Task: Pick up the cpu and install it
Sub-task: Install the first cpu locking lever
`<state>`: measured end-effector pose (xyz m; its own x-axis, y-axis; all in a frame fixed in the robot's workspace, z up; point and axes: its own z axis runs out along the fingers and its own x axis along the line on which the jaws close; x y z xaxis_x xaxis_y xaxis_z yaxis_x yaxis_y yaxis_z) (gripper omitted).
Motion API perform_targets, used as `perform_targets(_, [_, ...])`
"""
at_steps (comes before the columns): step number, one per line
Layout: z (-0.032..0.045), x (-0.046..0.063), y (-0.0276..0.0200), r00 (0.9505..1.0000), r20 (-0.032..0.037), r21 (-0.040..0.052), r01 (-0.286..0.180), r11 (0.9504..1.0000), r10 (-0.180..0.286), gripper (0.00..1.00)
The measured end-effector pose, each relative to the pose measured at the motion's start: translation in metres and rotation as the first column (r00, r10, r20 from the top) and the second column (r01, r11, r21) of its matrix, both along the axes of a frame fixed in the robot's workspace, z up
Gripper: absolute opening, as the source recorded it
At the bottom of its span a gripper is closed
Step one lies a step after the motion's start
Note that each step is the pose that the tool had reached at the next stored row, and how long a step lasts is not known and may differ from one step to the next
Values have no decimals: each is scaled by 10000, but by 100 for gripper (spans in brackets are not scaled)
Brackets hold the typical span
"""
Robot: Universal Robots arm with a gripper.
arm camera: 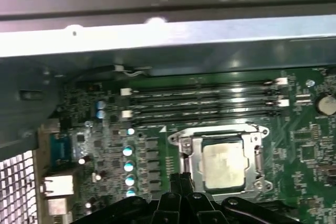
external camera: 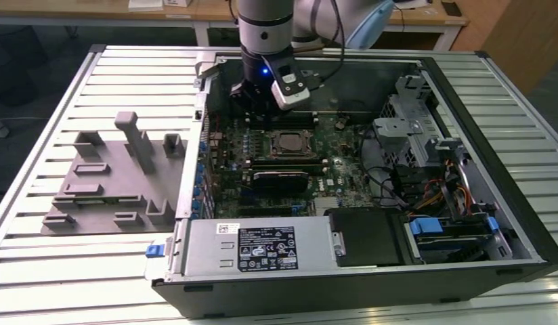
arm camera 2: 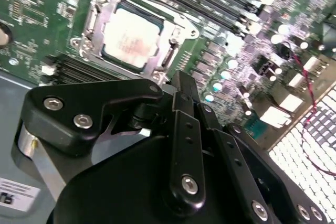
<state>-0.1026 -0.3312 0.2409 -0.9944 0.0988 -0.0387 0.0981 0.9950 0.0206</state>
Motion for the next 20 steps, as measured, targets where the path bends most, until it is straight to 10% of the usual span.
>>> perform_targets(8, [0,-158,0,10000,13,60,1,10000,-1,11])
perform_targets(20, [44,-172,0,10000,38,957,0,9954,-3,11])
